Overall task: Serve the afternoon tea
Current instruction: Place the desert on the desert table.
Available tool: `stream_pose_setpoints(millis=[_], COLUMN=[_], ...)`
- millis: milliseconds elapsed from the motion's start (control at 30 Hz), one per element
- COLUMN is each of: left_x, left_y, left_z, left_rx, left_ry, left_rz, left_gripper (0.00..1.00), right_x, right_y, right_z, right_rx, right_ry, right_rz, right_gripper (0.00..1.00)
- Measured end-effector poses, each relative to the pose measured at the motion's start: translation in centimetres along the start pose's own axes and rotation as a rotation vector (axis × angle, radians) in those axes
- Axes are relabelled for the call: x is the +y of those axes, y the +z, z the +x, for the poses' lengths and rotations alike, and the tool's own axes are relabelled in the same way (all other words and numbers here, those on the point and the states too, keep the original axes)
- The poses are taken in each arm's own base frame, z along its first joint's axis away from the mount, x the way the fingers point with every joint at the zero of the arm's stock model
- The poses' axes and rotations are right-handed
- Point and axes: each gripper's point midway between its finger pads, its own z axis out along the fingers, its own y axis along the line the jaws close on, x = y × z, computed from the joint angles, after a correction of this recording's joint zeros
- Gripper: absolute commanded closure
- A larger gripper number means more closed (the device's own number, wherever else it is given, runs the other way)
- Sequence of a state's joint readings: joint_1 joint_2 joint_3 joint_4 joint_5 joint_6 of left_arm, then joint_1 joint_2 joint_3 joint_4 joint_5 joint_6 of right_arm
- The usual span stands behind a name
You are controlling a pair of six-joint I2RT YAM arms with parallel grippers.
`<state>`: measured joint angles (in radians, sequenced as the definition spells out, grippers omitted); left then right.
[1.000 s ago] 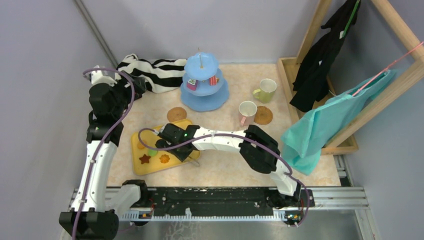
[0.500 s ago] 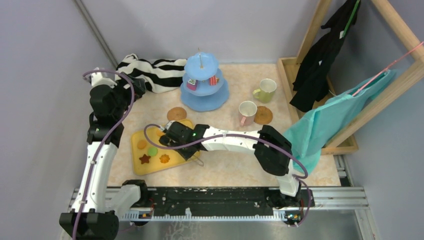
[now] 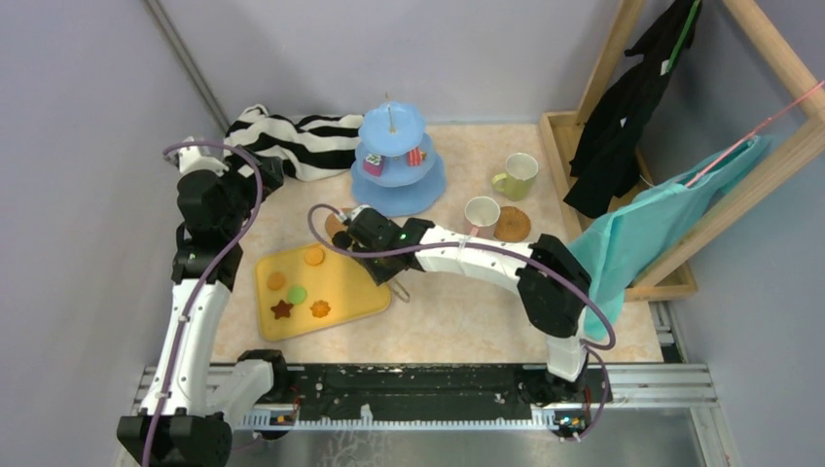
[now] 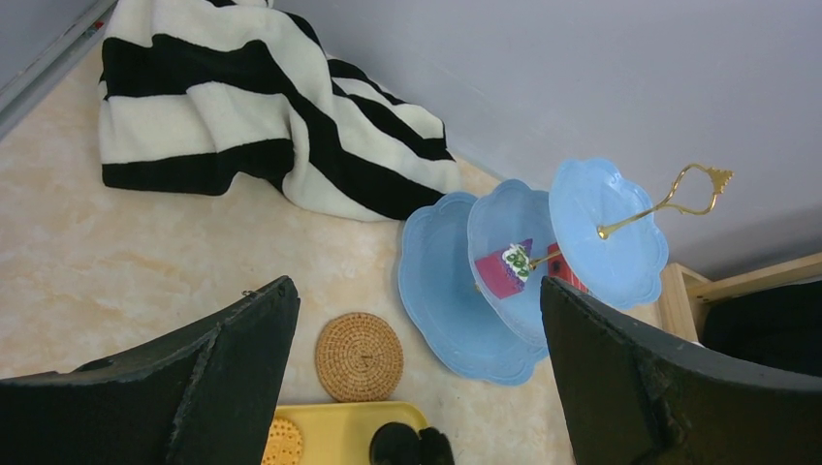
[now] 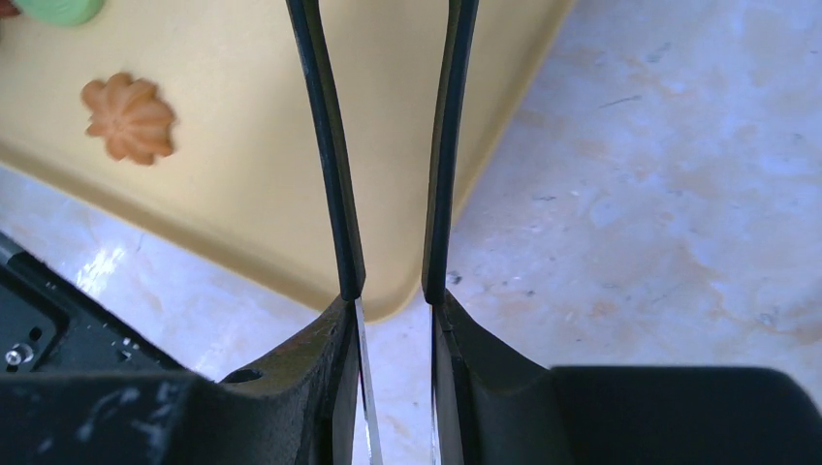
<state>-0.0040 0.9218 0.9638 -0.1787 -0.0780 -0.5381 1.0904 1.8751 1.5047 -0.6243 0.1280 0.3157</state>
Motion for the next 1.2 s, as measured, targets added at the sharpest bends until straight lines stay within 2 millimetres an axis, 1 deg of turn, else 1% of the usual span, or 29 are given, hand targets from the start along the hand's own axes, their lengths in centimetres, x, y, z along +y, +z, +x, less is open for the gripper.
stream_pose_setpoints(millis=[233,300,500,833,1067,1200], left_x=[0.3,0.5,0.5,0.5,0.5,0.5], left_y=[0.2,0.3,0.3,0.4,0.4,0.3], left_z=[0.7,0.9,0.9,1.2,1.4,1.5], left_rx=[0.005,0.008,0.006,0.006,0.013,0.015], left_ry=[-0.011,-0.013,-0.016,-0.02,-0.024,-0.027], left_rz=[-0.003,-0.005,-0.003,0.0,0.006,0.01], left_gripper=[0.01,0.01,0.01,0.01,0.01,0.01], right_x=[-4.6,-5.5,-7.8,-10.4,-11.3,-11.5], right_y=[0.4,0.6,1.6,4.1,5.4,6.2], right_z=[-1.2,-1.5,-3.4,-6.3,-7.7,-7.7], right_rx=[-0.006,-0.006,-0.02,-0.033,-0.04,-0.025], right_ry=[0.089,0.109,0.165,0.225,0.245,0.251], right_rz=[0.055,0.063,0.073,0.074,0.068,0.061], right_gripper=[0.86,0.86,0.86,0.87,0.87,0.86])
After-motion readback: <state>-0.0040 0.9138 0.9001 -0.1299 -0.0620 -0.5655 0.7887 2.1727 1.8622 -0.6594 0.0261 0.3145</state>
